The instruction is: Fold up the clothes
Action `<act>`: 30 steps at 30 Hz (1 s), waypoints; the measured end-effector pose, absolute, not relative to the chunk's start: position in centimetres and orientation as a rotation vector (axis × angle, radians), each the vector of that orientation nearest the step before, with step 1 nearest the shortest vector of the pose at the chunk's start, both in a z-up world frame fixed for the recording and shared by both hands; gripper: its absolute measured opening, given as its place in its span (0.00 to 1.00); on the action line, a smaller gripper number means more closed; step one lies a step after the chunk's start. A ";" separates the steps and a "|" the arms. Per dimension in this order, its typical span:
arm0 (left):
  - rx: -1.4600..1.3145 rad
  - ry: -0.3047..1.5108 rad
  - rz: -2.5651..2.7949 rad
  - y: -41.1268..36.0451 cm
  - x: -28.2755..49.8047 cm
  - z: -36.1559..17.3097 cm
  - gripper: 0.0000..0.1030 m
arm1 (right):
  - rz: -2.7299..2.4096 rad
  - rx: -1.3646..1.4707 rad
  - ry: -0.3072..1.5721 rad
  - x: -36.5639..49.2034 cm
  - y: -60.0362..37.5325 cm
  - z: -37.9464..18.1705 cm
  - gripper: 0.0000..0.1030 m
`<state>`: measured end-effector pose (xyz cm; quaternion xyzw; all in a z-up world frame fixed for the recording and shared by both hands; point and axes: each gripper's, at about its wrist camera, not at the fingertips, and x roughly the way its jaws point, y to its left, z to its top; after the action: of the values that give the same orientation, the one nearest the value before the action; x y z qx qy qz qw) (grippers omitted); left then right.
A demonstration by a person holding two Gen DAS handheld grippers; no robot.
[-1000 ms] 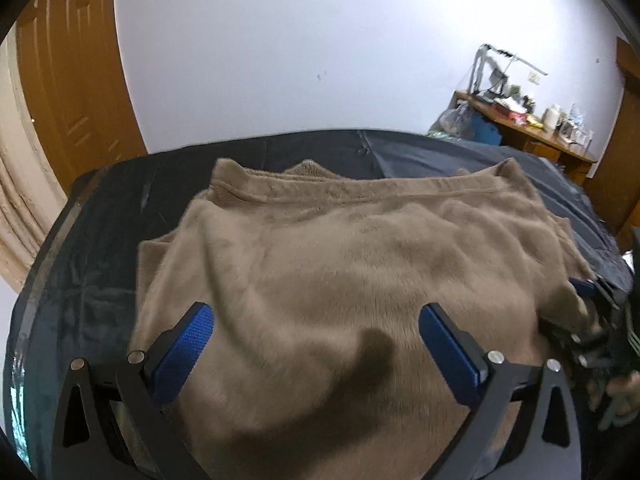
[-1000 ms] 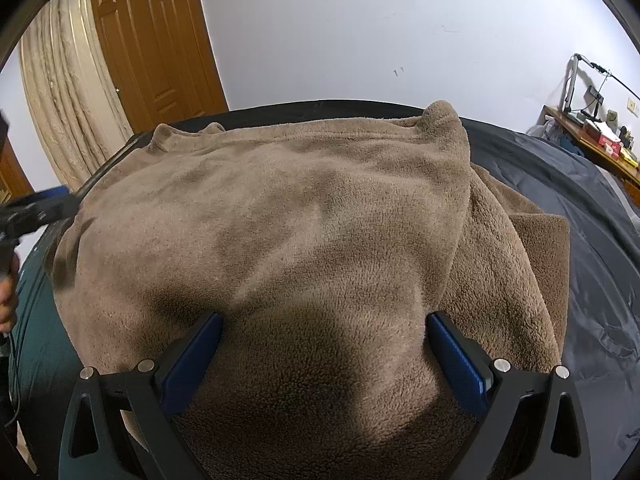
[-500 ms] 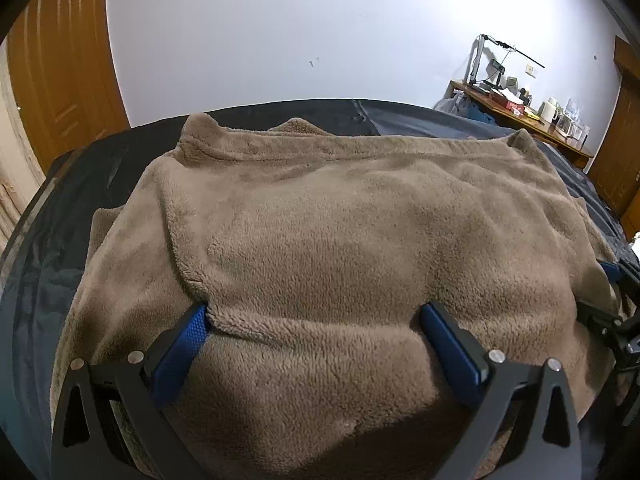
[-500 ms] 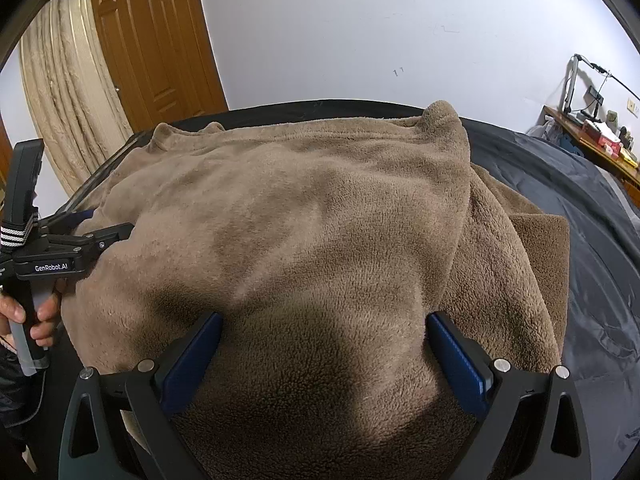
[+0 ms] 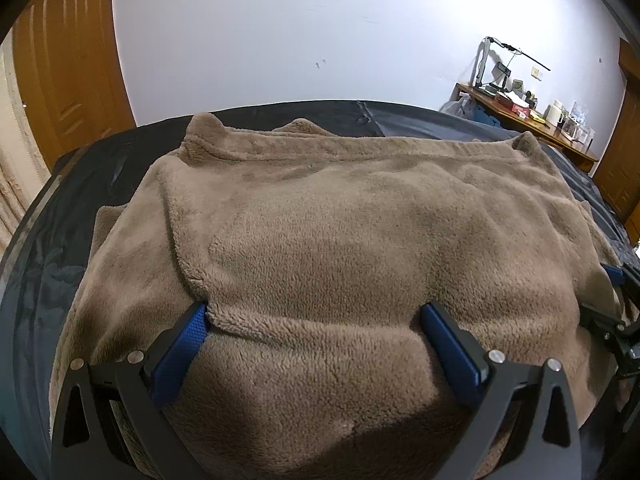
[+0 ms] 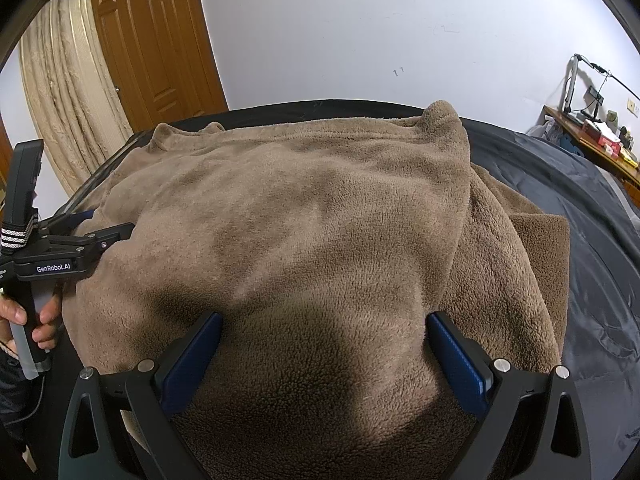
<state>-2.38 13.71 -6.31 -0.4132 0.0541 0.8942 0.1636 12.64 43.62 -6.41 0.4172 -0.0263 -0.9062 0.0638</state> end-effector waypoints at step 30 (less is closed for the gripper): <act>-1.085 0.203 2.629 13.5 -0.9 -4.5 1.00 | -2.735 1.261 -0.083 12.6 43.6 -6.3 0.99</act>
<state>-0.86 13.51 -4.46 -0.3767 0.0703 0.9123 0.1446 12.63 43.63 -6.35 0.4175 -0.0276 -0.9060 0.0642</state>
